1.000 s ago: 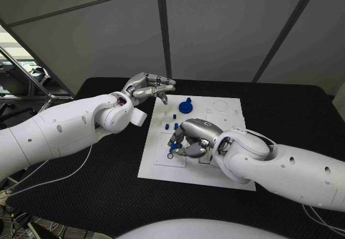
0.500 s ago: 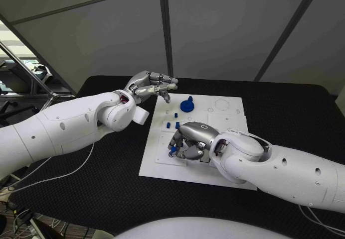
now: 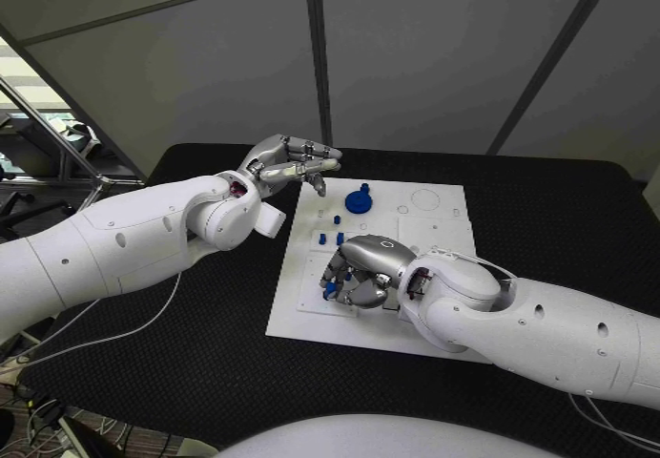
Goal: Assemble the parts on the task board
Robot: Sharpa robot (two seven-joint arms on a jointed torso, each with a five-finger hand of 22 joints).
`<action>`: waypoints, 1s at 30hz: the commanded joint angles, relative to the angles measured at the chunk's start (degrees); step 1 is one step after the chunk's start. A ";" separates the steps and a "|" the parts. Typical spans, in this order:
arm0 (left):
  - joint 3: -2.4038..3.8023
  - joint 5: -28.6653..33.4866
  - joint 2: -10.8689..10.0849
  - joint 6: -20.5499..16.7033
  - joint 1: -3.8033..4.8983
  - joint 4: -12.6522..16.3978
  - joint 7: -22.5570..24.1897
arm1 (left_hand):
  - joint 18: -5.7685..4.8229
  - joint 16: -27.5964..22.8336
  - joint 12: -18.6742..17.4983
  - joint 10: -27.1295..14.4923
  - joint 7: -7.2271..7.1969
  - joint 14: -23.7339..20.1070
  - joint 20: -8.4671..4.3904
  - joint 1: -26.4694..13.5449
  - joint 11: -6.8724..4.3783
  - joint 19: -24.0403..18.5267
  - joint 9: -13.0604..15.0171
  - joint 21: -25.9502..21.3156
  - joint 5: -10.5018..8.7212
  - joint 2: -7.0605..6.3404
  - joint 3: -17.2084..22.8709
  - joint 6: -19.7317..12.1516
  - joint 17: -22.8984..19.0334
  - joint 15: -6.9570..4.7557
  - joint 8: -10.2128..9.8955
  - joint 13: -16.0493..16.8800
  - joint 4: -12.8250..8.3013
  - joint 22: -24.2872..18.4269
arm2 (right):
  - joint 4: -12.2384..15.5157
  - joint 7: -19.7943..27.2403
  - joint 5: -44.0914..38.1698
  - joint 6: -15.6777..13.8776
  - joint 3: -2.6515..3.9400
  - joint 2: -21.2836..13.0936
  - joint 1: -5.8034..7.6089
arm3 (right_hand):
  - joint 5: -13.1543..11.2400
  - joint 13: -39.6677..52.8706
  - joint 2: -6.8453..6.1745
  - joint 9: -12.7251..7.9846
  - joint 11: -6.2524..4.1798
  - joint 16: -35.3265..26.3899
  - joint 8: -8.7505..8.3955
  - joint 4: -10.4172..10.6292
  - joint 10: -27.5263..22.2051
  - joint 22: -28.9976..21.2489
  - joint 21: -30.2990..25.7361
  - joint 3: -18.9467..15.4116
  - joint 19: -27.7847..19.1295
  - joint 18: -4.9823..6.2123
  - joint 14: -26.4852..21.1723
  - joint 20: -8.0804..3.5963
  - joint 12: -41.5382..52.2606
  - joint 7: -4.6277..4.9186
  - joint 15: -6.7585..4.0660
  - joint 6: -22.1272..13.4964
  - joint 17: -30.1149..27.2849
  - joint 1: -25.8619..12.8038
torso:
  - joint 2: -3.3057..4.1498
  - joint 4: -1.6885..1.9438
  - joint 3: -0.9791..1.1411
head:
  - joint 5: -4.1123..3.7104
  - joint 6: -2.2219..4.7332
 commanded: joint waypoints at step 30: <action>0.04 0.26 -0.05 0.97 0.08 0.03 -0.23 | 2.36 -0.24 0.04 -0.35 0.12 -0.35 0.30 -0.48 0.20 -0.12 0.12 -0.29 -0.23 0.30 -0.28 0.06 -0.12 0.21 -0.29 0.13 0.00 -0.10 | -0.72 -3.32 -4.40 1.66 -0.17 1.14 0.02 | -3.63 0.32 -3.41 -1.74 0.75 -0.71 -1.27 0.43 -1.44 8.25 -0.53 -0.41 2.59 -0.36 0.21 0.17 -2.23 0.71 0.27 -10.02 -1.53 -1.45 | -0.03 0.01 -0.01 | -0.17 -0.09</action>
